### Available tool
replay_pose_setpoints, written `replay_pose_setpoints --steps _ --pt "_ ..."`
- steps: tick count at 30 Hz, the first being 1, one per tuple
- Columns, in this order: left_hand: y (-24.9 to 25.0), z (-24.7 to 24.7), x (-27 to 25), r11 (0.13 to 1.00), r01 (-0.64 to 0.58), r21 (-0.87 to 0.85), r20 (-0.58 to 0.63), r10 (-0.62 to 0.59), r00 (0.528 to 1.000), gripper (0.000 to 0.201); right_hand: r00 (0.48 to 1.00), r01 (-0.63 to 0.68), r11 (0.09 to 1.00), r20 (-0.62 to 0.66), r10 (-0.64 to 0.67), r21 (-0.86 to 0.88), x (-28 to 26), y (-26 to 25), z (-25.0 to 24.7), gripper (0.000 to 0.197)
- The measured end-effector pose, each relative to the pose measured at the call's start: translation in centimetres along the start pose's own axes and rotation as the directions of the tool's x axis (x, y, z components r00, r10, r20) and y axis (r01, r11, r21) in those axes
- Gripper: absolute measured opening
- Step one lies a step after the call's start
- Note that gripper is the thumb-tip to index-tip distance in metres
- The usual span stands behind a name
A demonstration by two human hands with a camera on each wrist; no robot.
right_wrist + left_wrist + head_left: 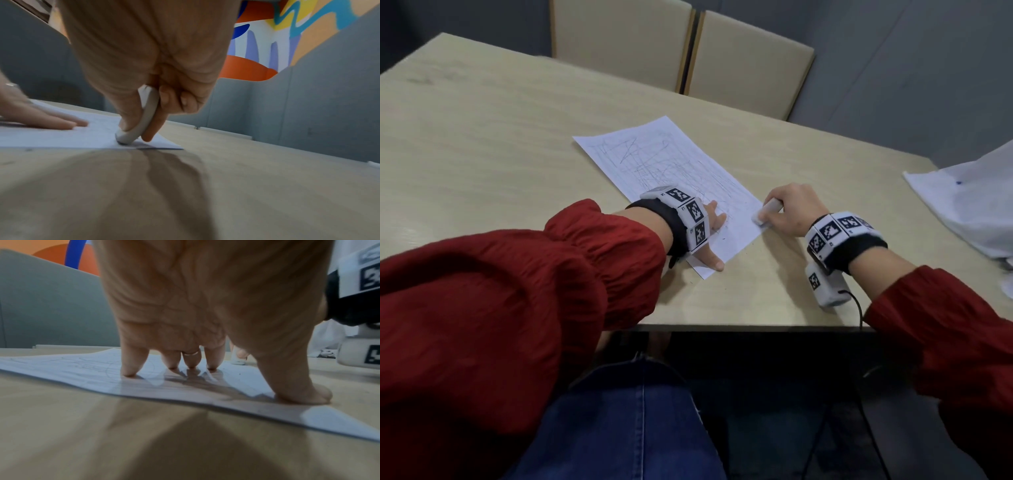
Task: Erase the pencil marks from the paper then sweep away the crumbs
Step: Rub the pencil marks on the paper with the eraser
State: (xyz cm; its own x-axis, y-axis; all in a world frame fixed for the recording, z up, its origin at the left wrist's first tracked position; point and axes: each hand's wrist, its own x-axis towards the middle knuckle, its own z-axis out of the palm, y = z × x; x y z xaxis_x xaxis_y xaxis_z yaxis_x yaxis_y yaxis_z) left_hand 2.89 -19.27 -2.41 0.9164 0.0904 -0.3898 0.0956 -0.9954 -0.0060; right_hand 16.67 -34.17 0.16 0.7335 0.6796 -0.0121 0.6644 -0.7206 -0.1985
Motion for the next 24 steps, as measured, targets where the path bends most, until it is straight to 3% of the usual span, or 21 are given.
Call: replay_pose_setpoints --steps 5,8,10,13,17,22,24 --pt "0.1 -0.1 -0.3 1.0 0.001 0.003 0.001 -0.001 1.0 0.112 0.999 -0.051 0.998 -0.006 0.051 -0.037 1.1 0.2 -0.4 0.007" --pt "0.3 -0.3 -0.5 1.0 -0.001 0.004 0.003 0.001 1.0 0.11 0.996 -0.084 0.994 -0.039 0.082 -0.069 1.2 0.3 -0.7 0.016" --pt "0.2 -0.3 -0.4 1.0 -0.004 0.009 -0.002 0.005 1.0 0.111 0.989 -0.143 0.989 -0.031 0.144 0.023 1.0 0.2 -0.7 0.017" --pt "-0.2 -0.4 0.1 1.0 0.004 -0.009 0.018 -0.004 1.0 0.113 0.956 -0.284 0.943 0.123 0.265 0.174 0.4 -0.1 -0.4 0.023" --pt "-0.3 -0.4 0.6 0.999 0.023 -0.04 0.055 -0.021 0.998 0.115 0.927 -0.369 0.882 0.19 0.324 0.295 0.8 -0.8 -0.3 0.025" --pt "0.2 -0.8 0.4 0.999 0.015 -0.037 0.021 -0.014 1.0 0.084 0.934 -0.324 0.918 0.231 0.272 0.229 1.7 -2.0 -0.6 0.012" --pt "-0.2 -1.2 0.5 0.997 0.004 -0.073 -0.032 -0.006 0.999 0.07 0.941 -0.293 0.944 0.223 0.257 0.149 2.0 -2.3 -0.4 0.016"
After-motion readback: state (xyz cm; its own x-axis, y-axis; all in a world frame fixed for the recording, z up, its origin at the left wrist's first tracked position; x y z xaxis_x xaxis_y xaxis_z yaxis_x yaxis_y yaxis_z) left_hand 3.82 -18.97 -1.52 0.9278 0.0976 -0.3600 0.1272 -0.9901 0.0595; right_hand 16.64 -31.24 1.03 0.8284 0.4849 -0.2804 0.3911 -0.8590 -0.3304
